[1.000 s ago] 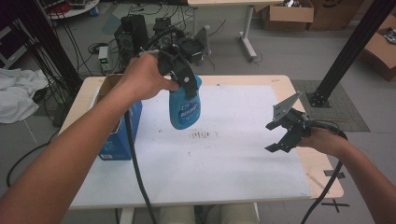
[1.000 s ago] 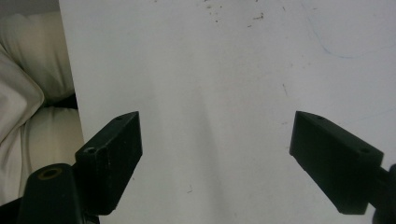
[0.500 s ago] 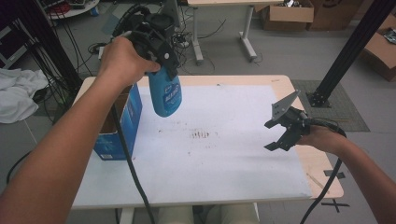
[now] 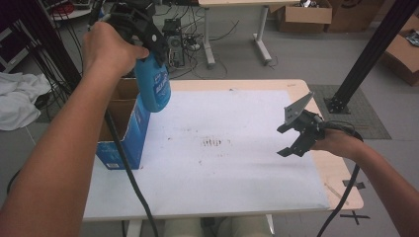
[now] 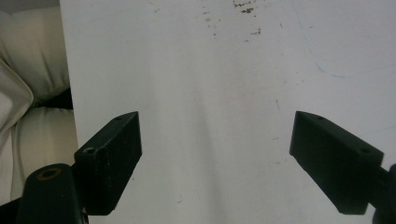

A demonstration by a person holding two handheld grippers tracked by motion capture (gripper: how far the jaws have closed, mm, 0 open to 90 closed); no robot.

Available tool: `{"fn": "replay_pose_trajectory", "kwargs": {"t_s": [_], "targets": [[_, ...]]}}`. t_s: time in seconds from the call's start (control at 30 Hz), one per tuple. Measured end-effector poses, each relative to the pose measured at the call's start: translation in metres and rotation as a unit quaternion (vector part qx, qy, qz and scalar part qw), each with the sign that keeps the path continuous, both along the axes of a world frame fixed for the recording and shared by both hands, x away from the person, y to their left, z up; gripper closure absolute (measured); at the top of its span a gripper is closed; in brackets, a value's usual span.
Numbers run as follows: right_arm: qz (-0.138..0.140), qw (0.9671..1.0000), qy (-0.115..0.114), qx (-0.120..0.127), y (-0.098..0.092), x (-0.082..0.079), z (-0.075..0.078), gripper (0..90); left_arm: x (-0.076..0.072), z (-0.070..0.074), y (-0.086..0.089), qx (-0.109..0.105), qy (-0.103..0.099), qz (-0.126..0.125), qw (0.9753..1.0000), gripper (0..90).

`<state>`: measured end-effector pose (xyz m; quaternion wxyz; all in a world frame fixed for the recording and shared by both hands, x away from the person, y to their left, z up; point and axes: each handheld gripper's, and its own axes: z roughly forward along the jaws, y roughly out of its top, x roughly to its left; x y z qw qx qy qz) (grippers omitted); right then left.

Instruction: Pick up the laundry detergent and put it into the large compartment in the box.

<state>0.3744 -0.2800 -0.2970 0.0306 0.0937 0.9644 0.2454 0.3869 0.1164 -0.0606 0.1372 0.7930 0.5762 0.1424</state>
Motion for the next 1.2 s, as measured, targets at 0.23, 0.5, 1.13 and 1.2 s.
{"fn": "replay_pose_trajectory", "kwargs": {"t_s": [0.23,0.5,1.13,1.2], "targets": [[0.005,1.0,-0.001,-0.001,0.001,0.001,-0.002,16.7,0.001,0.007,0.017,-0.001,0.001,0.045,0.999,38.1],[0.004,1.0,-0.001,0.004,-0.001,0.002,-0.002,16.6,-0.001,0.002,0.042,0.003,0.002,0.091,0.9959,38.1],[-0.001,1.0,0.002,0.001,-0.002,0.003,-0.003,16.6,-0.004,-0.034,0.092,0.027,-0.013,0.135,0.9904,38.1],[-0.001,1.0,0.002,0.001,-0.002,0.003,-0.003,16.6,-0.004,-0.038,0.094,0.026,-0.011,0.135,0.9905,38.1]]}}
